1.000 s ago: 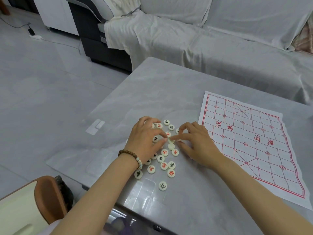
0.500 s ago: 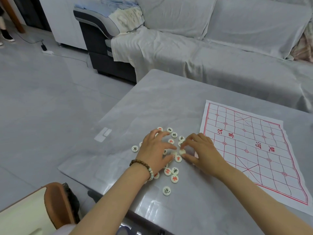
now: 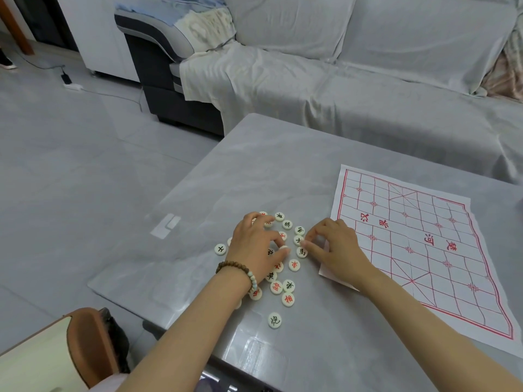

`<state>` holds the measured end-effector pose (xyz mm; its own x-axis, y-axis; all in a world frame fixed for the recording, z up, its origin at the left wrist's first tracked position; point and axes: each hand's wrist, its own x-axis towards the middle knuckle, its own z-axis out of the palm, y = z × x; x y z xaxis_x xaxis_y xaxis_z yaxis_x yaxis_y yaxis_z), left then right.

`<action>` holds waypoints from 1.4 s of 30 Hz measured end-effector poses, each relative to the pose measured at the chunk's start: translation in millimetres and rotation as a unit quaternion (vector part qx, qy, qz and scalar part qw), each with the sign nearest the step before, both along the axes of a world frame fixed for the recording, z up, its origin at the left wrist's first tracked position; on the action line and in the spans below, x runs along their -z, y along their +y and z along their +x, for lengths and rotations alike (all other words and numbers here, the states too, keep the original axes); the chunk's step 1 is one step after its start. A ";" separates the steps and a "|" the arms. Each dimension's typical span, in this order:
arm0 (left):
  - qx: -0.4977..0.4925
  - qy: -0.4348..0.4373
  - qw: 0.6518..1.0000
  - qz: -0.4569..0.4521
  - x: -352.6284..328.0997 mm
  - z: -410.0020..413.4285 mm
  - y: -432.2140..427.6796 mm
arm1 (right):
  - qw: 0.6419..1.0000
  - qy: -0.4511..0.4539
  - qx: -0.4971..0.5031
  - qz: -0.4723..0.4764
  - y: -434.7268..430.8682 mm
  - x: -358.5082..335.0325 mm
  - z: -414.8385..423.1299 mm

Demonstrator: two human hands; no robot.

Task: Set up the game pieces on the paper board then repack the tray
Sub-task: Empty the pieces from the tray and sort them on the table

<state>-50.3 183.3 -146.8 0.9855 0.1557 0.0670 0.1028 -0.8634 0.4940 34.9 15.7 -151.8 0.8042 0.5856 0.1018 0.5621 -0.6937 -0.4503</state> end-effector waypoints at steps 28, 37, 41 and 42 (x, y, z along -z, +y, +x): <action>0.027 0.022 0.994 0.102 -1.6 -24.9 14.2 | 0.975 -0.002 -0.132 -0.178 -18.1 -11.8 -18.2; -0.007 0.072 0.995 0.075 -0.6 -26.4 27.0 | 0.975 0.115 -0.113 -0.150 17.4 -10.3 -4.2; -0.031 0.064 0.997 0.042 3.0 -27.4 37.3 | 0.971 0.173 -0.124 -0.112 38.5 -6.1 -7.9; -0.037 0.062 0.997 0.039 3.5 -28.2 39.9 | 0.970 0.174 -0.123 -0.118 42.8 -3.9 -7.1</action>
